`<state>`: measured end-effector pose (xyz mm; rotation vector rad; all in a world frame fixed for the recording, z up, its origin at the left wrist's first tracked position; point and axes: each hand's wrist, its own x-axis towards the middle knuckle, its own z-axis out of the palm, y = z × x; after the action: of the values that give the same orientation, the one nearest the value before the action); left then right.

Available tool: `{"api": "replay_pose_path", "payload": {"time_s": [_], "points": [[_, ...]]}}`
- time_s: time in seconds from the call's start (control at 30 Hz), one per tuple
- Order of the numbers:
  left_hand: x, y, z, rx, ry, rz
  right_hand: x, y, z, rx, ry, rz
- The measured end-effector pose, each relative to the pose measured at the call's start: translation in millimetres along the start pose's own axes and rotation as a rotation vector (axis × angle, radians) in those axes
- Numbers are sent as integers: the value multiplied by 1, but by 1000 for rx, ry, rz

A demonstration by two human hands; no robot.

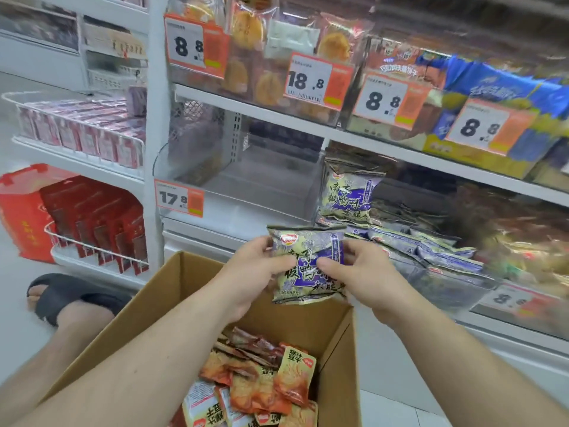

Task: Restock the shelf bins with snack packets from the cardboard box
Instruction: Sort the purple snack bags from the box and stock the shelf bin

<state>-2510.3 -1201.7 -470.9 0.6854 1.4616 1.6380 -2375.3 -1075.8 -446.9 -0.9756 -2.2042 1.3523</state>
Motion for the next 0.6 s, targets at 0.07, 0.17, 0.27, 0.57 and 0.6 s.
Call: {"api": "replay_pose_path", "payload": {"time_s": [0.07, 0.17, 0.27, 0.57, 0.6], "points": [[14, 10, 8, 39, 83, 62, 11, -11, -20, 64, 206, -63], [40, 15, 17, 123, 226, 130, 36, -17, -48, 61, 570, -124], [62, 11, 28, 263, 291, 185, 60, -12, -51, 21, 717, -86], [80, -5, 43, 838, 284, 498, 103, 9, -35, -364, 533, 73], [81, -5, 44, 900, 295, 543, 103, 11, -36, -387, 510, 81]]}}
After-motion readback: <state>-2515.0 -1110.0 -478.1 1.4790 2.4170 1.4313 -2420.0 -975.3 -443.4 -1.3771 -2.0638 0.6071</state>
